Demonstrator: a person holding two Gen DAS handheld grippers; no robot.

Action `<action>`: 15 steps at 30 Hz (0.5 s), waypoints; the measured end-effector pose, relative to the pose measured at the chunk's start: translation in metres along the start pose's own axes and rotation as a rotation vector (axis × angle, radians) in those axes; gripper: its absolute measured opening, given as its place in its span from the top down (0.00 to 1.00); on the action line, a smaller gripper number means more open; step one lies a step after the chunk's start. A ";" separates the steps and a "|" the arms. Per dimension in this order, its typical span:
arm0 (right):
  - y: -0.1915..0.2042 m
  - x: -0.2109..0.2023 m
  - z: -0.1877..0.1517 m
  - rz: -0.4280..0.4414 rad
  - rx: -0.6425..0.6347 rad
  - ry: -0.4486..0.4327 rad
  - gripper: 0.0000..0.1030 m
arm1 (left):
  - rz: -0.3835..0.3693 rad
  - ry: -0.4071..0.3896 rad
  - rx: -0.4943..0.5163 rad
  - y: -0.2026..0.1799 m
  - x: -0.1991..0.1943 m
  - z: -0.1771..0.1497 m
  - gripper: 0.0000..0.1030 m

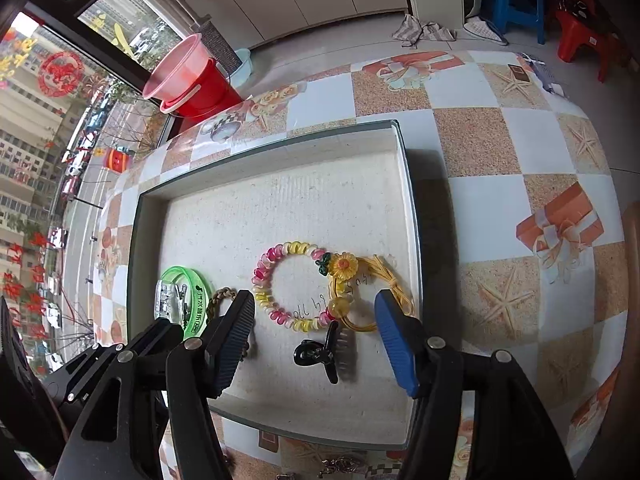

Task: Organize jewelry
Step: 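Release the braided bracelet into the tray with the left tool while the right tool releases the hair tie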

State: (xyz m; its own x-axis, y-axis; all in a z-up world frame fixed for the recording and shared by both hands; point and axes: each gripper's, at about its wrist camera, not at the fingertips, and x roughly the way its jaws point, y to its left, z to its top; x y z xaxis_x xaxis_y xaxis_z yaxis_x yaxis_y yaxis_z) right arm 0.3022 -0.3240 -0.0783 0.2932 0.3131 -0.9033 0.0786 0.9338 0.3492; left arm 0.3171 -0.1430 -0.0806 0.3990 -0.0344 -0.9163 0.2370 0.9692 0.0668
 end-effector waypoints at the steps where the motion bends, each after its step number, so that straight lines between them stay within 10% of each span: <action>1: 0.001 -0.004 -0.002 0.004 0.000 -0.003 0.32 | -0.001 -0.002 -0.003 0.001 -0.003 -0.001 0.80; 15: 0.013 -0.047 -0.051 -0.056 -0.003 -0.024 0.20 | -0.010 0.004 -0.069 0.028 -0.043 -0.037 0.80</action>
State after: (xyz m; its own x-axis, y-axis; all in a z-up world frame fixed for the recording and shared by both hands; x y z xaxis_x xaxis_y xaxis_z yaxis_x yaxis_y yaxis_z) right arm 0.2405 -0.3174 -0.0443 0.3117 0.2563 -0.9150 0.0929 0.9501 0.2978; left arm 0.2734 -0.1051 -0.0540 0.3936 -0.0429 -0.9183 0.1793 0.9833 0.0309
